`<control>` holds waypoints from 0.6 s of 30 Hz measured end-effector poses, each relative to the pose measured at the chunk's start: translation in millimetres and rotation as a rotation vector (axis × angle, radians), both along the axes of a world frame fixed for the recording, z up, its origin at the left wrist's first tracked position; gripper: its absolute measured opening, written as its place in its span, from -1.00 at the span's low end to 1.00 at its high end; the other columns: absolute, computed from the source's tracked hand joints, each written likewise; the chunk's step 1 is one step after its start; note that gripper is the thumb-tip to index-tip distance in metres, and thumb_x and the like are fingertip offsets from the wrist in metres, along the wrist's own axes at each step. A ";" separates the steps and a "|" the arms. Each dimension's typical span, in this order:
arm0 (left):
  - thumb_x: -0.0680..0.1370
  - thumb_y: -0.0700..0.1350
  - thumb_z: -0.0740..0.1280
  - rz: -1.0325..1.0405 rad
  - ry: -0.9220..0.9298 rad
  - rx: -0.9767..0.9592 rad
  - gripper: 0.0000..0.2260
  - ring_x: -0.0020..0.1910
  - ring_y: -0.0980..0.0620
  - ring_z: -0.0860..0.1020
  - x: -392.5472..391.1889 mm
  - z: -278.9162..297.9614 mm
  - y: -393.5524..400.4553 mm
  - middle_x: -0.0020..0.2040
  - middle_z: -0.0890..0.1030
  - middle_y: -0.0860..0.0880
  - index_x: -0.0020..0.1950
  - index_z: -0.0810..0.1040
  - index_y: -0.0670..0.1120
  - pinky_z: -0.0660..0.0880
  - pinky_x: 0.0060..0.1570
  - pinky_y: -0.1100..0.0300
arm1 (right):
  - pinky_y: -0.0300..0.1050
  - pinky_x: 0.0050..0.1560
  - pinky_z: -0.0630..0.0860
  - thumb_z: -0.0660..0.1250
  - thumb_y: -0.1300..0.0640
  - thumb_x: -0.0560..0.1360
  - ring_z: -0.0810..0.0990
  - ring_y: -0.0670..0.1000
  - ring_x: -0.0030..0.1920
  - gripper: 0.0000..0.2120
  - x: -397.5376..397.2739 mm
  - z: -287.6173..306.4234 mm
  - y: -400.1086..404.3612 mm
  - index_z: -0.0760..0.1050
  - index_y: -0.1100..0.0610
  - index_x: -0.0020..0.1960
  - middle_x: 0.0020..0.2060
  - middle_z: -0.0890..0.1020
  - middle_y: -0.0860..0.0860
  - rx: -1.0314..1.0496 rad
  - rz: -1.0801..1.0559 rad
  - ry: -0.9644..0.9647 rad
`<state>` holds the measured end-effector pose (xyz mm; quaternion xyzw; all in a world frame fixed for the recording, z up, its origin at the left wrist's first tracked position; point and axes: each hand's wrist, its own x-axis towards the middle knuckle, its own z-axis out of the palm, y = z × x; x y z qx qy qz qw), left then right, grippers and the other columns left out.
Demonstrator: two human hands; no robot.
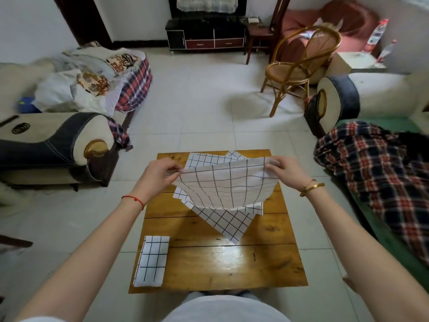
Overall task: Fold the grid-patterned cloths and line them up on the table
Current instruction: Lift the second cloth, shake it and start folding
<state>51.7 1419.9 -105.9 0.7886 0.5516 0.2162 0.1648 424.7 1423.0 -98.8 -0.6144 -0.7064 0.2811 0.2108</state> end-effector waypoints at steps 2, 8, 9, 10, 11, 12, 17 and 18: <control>0.51 -0.12 0.41 -0.003 -0.010 -0.009 -0.91 -0.10 0.13 0.54 -8.3 9.2 -2.8 -0.13 0.57 0.11 0.00 0.63 -0.03 0.54 -0.01 0.19 | -0.06 -0.24 0.39 0.27 0.07 0.55 0.42 0.00 -0.35 -0.69 0.6 5.6 -1.7 0.41 0.05 -0.37 -0.41 0.48 0.02 0.015 0.020 0.000; 0.49 -0.02 0.42 -0.029 -0.064 -0.100 -0.92 -0.16 0.23 0.57 -24.6 38.9 -14.6 -0.16 0.61 0.16 -0.05 0.63 0.02 0.54 -0.11 0.30 | -0.23 -0.36 0.29 0.30 0.02 0.54 0.40 -0.01 -0.39 -0.68 3.9 24.4 -11.4 0.52 0.23 -0.28 -0.41 0.51 0.14 -0.029 0.109 -0.075; 0.48 -0.02 0.43 -0.030 -0.077 -0.111 -0.92 -0.18 0.22 0.58 -25.6 44.4 -16.7 -0.17 0.61 0.15 -0.06 0.63 0.03 0.53 -0.14 0.32 | -0.23 -0.37 0.27 0.30 0.03 0.53 0.37 -0.02 -0.41 -0.66 5.0 26.3 -12.6 0.49 0.23 -0.31 -0.43 0.46 0.11 -0.044 0.115 -0.091; 0.48 -0.03 0.43 -0.032 -0.087 -0.119 -0.93 -0.19 0.23 0.57 -26.4 49.1 -18.1 -0.17 0.62 0.14 -0.07 0.64 0.03 0.51 -0.16 0.35 | -0.23 -0.38 0.25 0.31 0.03 0.53 0.34 -0.03 -0.42 -0.66 6.4 27.9 -13.7 0.45 0.21 -0.34 -0.46 0.42 0.07 -0.053 0.123 -0.098; 0.47 -0.03 0.43 -0.035 -0.097 -0.132 -0.93 -0.19 0.24 0.57 -27.3 53.5 -18.8 -0.17 0.63 0.13 -0.07 0.65 0.02 0.51 -0.19 0.36 | -0.21 -0.38 0.24 0.32 0.03 0.53 0.32 -0.04 -0.43 -0.66 7.8 29.4 -14.4 0.42 0.19 -0.36 -0.47 0.38 0.05 -0.059 0.135 -0.094; 0.47 -0.03 0.43 -0.039 -0.108 -0.148 -0.91 -0.19 0.23 0.57 -28.4 57.7 -19.2 -0.16 0.64 0.11 -0.06 0.65 0.00 0.53 -0.20 0.35 | -0.19 -0.37 0.24 0.32 0.02 0.52 0.32 -0.03 -0.43 -0.65 9.1 30.7 -15.0 0.40 0.17 -0.37 -0.47 0.37 0.05 -0.067 0.146 -0.083; 0.45 -0.01 0.46 -0.060 -0.186 -0.226 -0.89 -0.14 0.06 0.62 -37.5 72.6 -14.4 -0.14 0.67 0.11 -0.06 0.67 0.03 0.60 -0.06 0.08 | -0.15 -0.34 0.33 0.34 -0.02 0.49 0.38 0.03 -0.40 -0.71 17.6 34.4 -17.8 0.54 0.19 -0.27 -0.41 0.49 0.15 -0.195 0.144 0.031; 0.44 0.00 0.46 -0.064 -0.202 -0.240 -0.89 -0.13 0.04 0.62 -39.1 74.4 -12.6 -0.13 0.67 0.12 -0.07 0.67 0.04 0.60 -0.05 0.05 | -0.10 -0.27 0.39 0.34 -0.04 0.49 0.45 0.11 -0.35 -0.70 19.8 34.5 -17.9 0.59 0.22 -0.16 -0.30 0.58 0.23 -0.224 0.145 0.045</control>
